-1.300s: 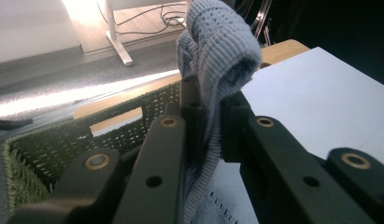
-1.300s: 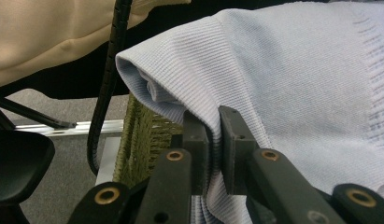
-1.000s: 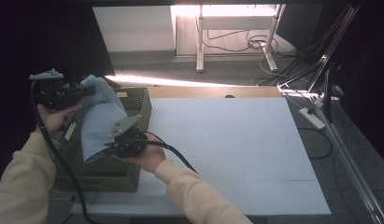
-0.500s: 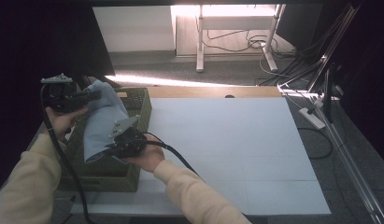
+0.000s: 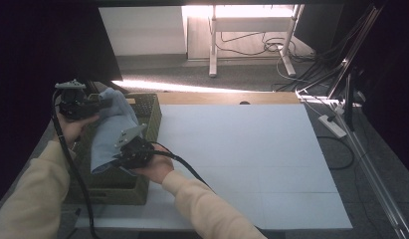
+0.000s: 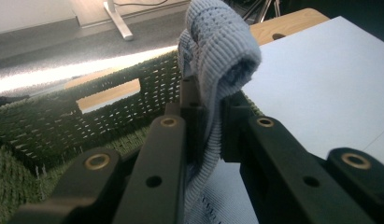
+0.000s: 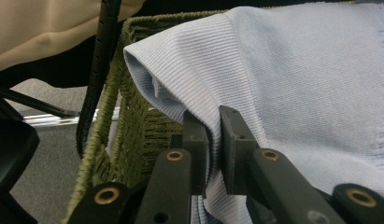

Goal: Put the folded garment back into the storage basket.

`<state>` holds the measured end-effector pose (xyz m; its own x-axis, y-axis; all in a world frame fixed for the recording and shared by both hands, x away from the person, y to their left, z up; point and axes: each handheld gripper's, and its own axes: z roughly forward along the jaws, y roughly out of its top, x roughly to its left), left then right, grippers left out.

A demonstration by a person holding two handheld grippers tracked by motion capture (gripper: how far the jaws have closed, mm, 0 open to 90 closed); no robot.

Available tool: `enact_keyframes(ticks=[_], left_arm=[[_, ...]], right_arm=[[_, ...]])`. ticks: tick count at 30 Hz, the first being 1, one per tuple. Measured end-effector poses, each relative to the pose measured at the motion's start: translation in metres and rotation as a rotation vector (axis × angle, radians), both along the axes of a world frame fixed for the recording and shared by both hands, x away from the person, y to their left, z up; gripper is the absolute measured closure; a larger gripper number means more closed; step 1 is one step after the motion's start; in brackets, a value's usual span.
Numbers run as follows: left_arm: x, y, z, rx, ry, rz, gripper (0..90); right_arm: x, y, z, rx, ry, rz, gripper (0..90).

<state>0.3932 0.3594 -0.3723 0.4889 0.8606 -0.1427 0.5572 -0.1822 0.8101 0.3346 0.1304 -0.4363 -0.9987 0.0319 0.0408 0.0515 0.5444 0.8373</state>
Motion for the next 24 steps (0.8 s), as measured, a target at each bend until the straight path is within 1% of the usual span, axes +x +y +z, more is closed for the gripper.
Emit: enact_keyframes(ticks=[3, 9, 12, 14, 19, 21, 24], left_arm=[[0.002, 0.001, -0.005, -0.005, 0.009, 0.004, 82.2], [0.007, 0.003, -0.018, -0.007, 0.04, 0.006, 82.1], [0.011, 0.002, -0.024, 0.01, 0.064, -0.002, 82.1], [0.014, 0.001, -0.028, 0.014, 0.076, -0.005, 82.1], [0.021, -0.001, -0.033, 0.03, 0.1, -0.011, 82.0], [0.024, -0.003, -0.036, 0.042, 0.112, -0.013, 81.9], [0.028, -0.004, -0.04, 0.047, 0.126, -0.018, 81.9]], right_arm=[[0.002, 0.002, -0.004, -0.004, -0.001, -0.002, 82.0], [0.004, 0.005, -0.011, -0.019, 0.018, 0.001, 81.9], [0.005, 0.006, -0.011, -0.025, 0.024, 0.005, 81.9], [0.005, 0.007, -0.011, -0.027, 0.028, 0.004, 81.8], [0.003, 0.013, -0.011, -0.063, 0.007, 0.017, 81.7], [0.003, 0.015, -0.012, -0.069, 0.009, 0.018, 81.6], [0.004, 0.017, -0.014, -0.077, 0.003, 0.022, 81.6]])
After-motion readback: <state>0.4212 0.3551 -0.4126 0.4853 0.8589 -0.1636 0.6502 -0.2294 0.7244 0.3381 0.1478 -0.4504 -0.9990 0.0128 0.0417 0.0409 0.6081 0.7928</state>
